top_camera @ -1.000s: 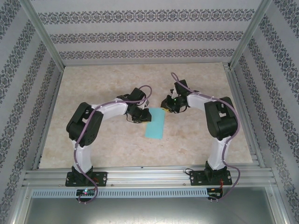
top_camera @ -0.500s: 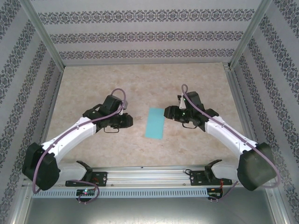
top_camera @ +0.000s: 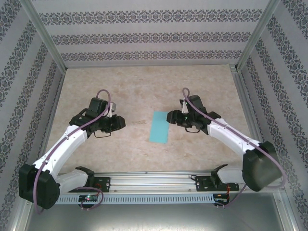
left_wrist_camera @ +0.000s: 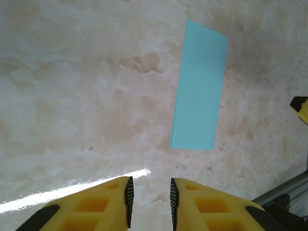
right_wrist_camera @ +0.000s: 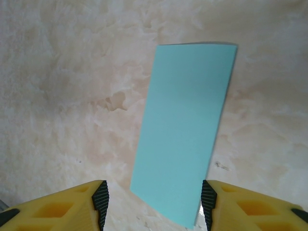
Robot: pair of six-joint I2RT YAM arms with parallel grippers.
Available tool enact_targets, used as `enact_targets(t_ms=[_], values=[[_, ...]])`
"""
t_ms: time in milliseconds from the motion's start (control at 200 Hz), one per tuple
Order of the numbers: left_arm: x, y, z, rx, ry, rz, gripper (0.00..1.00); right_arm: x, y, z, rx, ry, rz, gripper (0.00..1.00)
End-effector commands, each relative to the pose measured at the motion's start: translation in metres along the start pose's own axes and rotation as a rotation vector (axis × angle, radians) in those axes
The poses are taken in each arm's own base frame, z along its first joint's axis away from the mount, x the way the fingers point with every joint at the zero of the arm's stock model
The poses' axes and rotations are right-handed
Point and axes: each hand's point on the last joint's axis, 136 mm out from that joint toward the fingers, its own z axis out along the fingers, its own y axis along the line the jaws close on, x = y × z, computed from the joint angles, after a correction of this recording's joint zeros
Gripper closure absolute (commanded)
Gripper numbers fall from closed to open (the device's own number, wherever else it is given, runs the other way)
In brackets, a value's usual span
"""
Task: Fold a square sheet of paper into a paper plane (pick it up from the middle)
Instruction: Fold the triangle a second time at the center of the table.
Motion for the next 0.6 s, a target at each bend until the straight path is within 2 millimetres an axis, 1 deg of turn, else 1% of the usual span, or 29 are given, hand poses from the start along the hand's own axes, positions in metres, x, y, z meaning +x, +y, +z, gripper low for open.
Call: enact_targets(t_ms=[0, 75, 160, 215, 255, 360, 415, 515, 600], values=[[0.005, 0.003, 0.004, 0.023, 0.017, -0.079, 0.66, 0.01, 0.01, 0.014, -0.045, 0.087, 0.023, 0.45], [0.002, -0.003, 0.009, 0.064, 0.015, -0.106, 0.65, 0.006, 0.003, 0.024, -0.002, 0.098, 0.045, 0.48], [-0.002, -0.011, 0.018, 0.122, 0.023, -0.14, 0.62, 0.005, 0.005, 0.036, 0.0, 0.144, 0.037, 0.58], [-0.004, -0.015, 0.024, 0.154, 0.031, -0.156, 0.61, 0.005, -0.002, 0.043, 0.043, 0.158, 0.051, 0.62], [-0.006, -0.017, 0.028, 0.169, 0.04, -0.163, 0.6, 0.007, -0.005, 0.047, 0.054, 0.166, 0.061, 0.62], [-0.009, -0.022, 0.041, 0.191, 0.073, -0.176, 0.57, 0.015, -0.006, 0.058, 0.037, 0.21, 0.106, 0.61], [-0.01, -0.02, 0.05, 0.185, 0.091, -0.186, 0.57, 0.021, -0.009, 0.062, 0.058, 0.218, 0.11, 0.61], [-0.011, -0.025, 0.067, 0.207, 0.119, -0.185, 0.55, 0.031, -0.022, 0.066, 0.117, 0.222, 0.116, 0.61], [-0.006, -0.03, 0.081, 0.215, 0.161, -0.174, 0.55, 0.035, -0.021, 0.072, 0.079, 0.227, 0.127, 0.61]])
